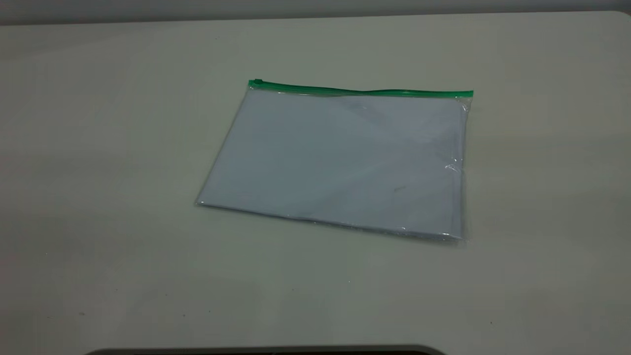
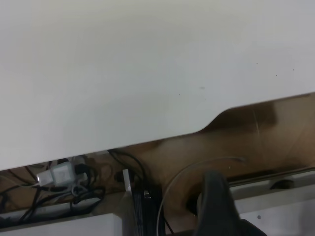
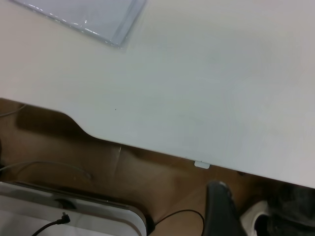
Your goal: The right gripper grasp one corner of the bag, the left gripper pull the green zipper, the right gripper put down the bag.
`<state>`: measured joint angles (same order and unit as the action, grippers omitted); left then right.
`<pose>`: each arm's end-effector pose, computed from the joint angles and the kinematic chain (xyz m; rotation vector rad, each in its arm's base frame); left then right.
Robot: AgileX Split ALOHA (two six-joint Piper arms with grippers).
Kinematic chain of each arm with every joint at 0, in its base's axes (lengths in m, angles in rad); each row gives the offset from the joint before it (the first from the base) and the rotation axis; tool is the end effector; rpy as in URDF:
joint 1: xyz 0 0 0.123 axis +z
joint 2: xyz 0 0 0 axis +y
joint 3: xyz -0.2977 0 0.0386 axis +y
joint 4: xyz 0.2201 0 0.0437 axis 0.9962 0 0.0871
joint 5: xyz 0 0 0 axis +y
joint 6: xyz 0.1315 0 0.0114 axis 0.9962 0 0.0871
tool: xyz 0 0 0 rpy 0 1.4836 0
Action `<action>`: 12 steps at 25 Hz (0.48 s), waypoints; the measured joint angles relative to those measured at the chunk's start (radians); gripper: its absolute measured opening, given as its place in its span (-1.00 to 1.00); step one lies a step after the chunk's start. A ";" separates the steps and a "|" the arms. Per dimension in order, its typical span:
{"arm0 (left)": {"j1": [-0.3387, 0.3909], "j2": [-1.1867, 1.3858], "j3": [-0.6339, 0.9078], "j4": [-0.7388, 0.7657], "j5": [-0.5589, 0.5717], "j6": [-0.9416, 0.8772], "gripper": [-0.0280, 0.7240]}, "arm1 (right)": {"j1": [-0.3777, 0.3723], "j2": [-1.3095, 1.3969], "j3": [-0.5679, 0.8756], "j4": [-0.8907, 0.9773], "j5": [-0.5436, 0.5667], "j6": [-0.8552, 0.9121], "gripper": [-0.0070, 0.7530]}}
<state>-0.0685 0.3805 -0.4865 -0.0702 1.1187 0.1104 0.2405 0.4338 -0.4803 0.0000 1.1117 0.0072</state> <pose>0.0308 -0.0105 0.2309 0.2109 2.4853 -0.0741 0.0365 0.0090 0.2275 -0.2970 2.5343 0.0963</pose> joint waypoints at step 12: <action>0.023 -0.027 0.000 -0.008 0.000 0.000 0.54 | -0.228 -0.239 0.000 0.011 0.001 0.000 0.29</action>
<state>-0.0455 0.3535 -0.4865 -0.0777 1.1187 0.1104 0.0122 0.1943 -0.4799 0.0110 1.1123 0.0072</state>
